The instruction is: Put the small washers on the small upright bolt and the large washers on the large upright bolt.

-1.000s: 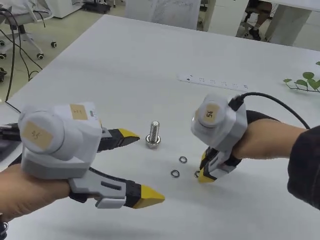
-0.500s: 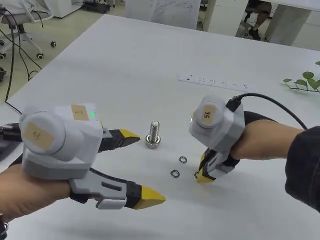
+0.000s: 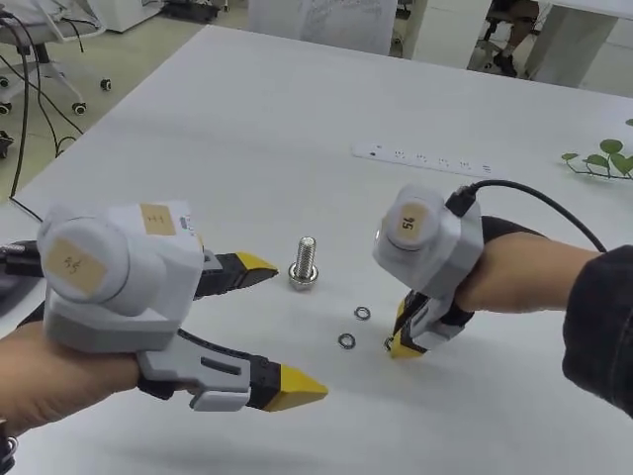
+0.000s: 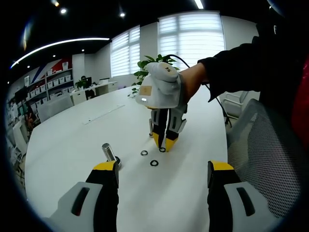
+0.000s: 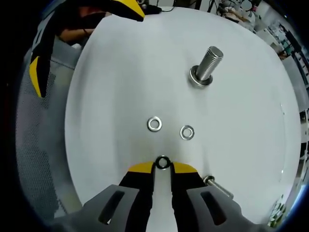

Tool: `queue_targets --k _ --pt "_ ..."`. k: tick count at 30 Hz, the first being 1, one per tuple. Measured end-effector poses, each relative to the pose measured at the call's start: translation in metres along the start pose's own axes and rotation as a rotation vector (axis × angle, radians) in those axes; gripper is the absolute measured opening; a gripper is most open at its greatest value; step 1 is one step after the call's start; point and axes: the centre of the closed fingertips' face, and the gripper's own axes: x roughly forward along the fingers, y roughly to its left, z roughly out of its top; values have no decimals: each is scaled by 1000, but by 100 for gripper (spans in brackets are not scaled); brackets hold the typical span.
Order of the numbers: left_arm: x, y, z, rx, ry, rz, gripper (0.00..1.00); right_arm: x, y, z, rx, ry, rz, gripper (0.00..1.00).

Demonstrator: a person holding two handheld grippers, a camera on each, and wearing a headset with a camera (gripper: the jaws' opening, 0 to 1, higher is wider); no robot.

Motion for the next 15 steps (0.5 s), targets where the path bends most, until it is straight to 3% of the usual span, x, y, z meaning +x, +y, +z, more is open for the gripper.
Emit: queue_targets --k 15 --pt "0 0 -1 -4 3 1 75 -1 1 2 4 -14 1 14"
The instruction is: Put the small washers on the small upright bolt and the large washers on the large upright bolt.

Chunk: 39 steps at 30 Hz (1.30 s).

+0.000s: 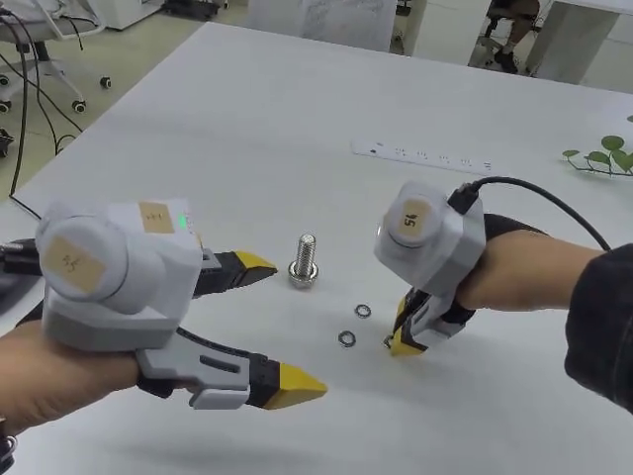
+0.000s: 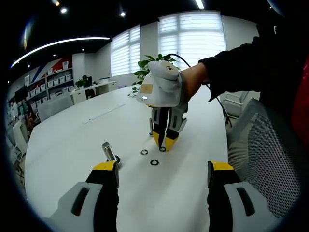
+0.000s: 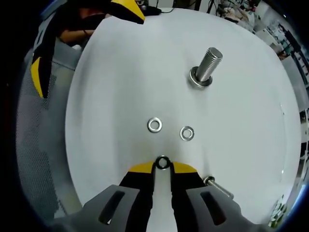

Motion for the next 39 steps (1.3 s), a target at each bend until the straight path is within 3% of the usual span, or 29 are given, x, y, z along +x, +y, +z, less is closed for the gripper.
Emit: queue_targets --k 16,39 --pt "-1 -1 1 -1 -3 1 75 -3 3 -3 3 8 7 13" --pt "5 -3 3 12 1 -23 75 -61 -16 -30 64 -23 -75 13"
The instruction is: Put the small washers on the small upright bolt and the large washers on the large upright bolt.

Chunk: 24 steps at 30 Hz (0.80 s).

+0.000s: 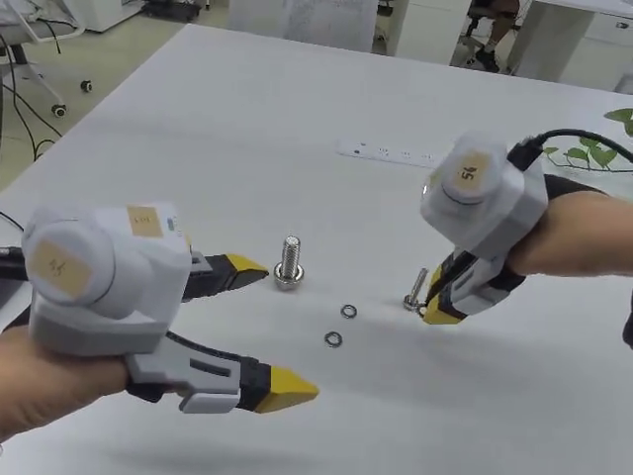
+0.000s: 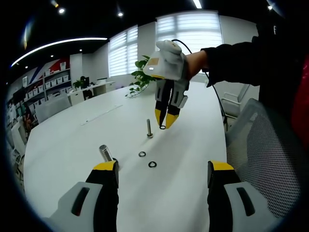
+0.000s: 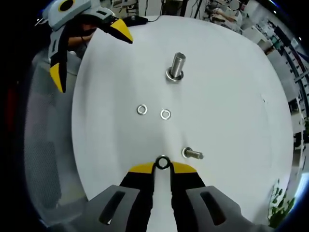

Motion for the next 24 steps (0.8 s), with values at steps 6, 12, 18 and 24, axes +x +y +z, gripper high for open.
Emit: queue_targets --k 6,12,18,24 --pt "2 -2 0 4 5 -9 75 -14 -10 -1 12 -12 -30 13" --pt "1 -3 0 6 5 -9 75 -22 -22 -1 22 -27 -58 13" --pt "1 -4 -1 7 9 -13 75 -29 -30 4 29 -41 -76 13" --pt "1 -3 -2 5 13 -14 75 -32 -35 11 23 -51 -85 13"
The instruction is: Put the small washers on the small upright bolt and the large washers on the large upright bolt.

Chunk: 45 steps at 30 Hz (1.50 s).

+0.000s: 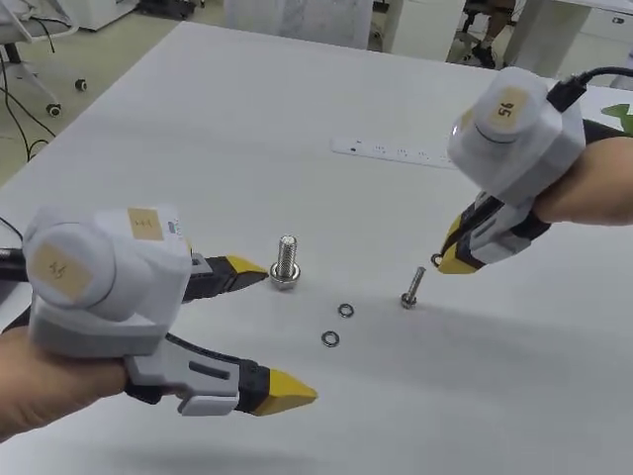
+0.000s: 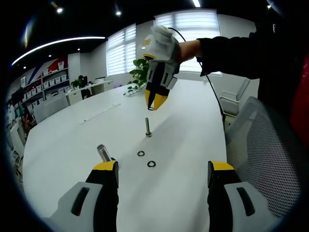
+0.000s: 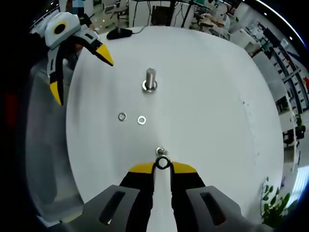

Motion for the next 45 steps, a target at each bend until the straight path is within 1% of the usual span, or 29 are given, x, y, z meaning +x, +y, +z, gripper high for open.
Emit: queue_targets --k 5,7,9,18,26,29,36,45 --pt "1 1 -3 -2 9 -1 75 3 -5 5 -11 1 0 13" --pt "1 1 -3 -4 8 -2 75 7 -9 5 -10 2 8 13" --pt "1 1 -4 -5 11 -2 75 11 -10 6 -14 5 14 13" --pt "2 3 -7 -14 13 -2 75 22 -8 3 -16 24 43 13" --pt "3 4 -9 -18 15 -1 75 28 -7 1 -17 33 55 13" --pt "3 5 -9 -20 14 -1 75 31 -9 -1 -14 38 57 13" --pt "3 6 -9 -24 12 3 75 37 -5 -2 -11 44 69 13" --pt "4 6 -9 -26 12 4 75 52 -2 -9 10 60 84 14"
